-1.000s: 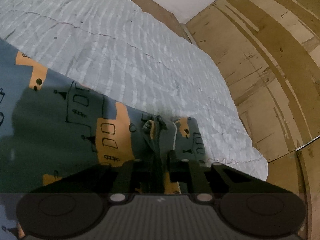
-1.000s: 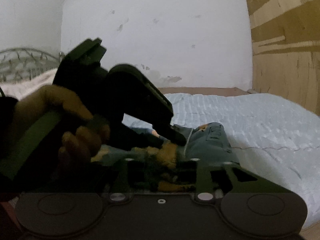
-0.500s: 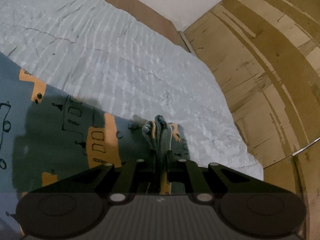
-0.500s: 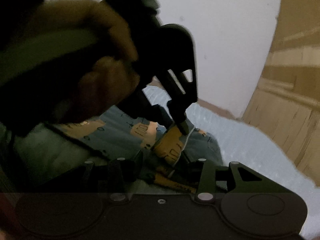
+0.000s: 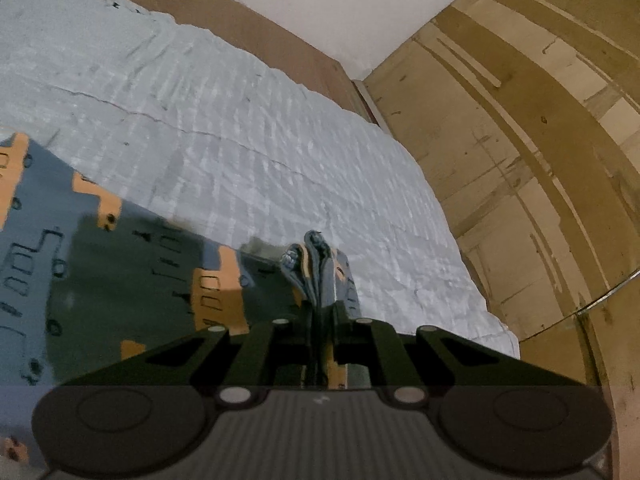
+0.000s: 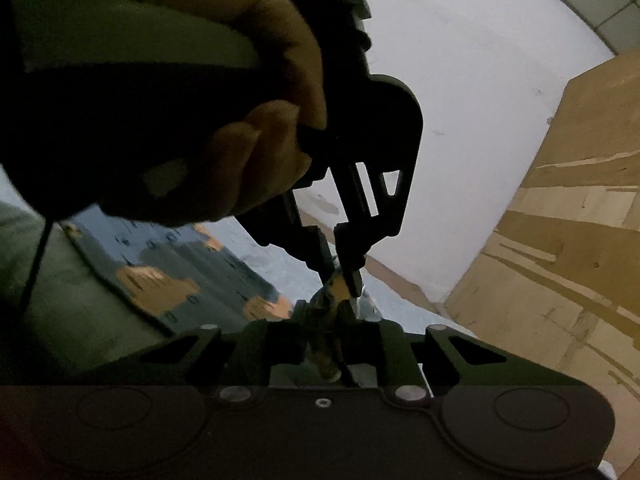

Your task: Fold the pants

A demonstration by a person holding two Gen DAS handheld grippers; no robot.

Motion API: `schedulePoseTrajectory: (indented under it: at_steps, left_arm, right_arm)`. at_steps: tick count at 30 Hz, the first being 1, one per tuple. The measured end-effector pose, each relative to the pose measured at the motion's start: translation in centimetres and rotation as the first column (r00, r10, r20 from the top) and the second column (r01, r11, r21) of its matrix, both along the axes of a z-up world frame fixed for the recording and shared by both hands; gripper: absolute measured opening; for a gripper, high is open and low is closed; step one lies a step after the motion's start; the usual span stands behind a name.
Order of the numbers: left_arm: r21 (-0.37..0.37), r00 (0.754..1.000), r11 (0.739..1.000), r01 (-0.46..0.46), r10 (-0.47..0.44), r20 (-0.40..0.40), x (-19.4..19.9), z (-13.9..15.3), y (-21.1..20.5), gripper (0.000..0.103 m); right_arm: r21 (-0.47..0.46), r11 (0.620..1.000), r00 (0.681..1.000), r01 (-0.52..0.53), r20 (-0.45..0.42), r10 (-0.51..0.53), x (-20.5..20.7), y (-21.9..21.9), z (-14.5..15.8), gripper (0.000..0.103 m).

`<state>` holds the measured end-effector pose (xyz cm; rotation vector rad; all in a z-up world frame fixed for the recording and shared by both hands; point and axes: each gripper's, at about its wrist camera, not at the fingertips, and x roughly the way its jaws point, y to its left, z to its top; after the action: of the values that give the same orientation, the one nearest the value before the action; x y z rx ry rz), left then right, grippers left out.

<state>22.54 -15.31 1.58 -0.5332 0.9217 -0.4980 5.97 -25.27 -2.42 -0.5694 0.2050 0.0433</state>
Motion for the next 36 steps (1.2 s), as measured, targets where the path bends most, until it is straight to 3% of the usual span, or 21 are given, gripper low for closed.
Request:
schedulePoseTrajectory:
  at_steps: [4,7,11,16,25,32,36]
  left_arm:
    - [0.020,1.000,1.000,-0.007,0.006,0.019,-0.4,0.6,1.5,0.008]
    - [0.048,0.999,0.999,-0.016,0.015,0.030,-0.8,1.2,3.1,0.008]
    - [0.087,0.999,0.996,-0.038,0.035,0.035,-1.4,1.6,6.0,0.008]
    - [0.137,0.997,0.988,-0.065,0.059,0.047,-2.1,2.0,9.6,0.008]
    - [0.188,0.994,0.977,-0.103,0.097,0.043,-2.5,1.1,15.0,0.008]
    - [0.186,0.994,0.976,-0.110,0.111,0.007,-1.8,-0.9,17.2,0.008]
    - [0.175,0.993,0.978,-0.112,0.116,-0.012,-1.8,-2.1,17.8,0.008]
  right_arm:
    - [0.047,0.998,0.999,-0.036,-0.019,0.037,-0.2,0.7,0.9,0.015]
    - [0.136,0.988,0.995,-0.075,-0.051,0.082,0.0,1.0,1.7,0.015]
    - [0.305,0.944,0.979,-0.127,-0.112,0.168,0.5,1.6,3.0,0.015]
    - [0.415,0.890,0.949,-0.189,-0.157,0.275,1.2,2.9,3.5,0.015]
    - [0.430,0.858,0.892,-0.280,-0.215,0.399,4.1,7.9,3.0,0.015]
    - [0.416,0.859,0.863,-0.299,-0.267,0.429,6.2,9.9,1.6,0.015]
    - [0.413,0.860,0.853,-0.301,-0.286,0.436,5.2,10.6,1.0,0.015]
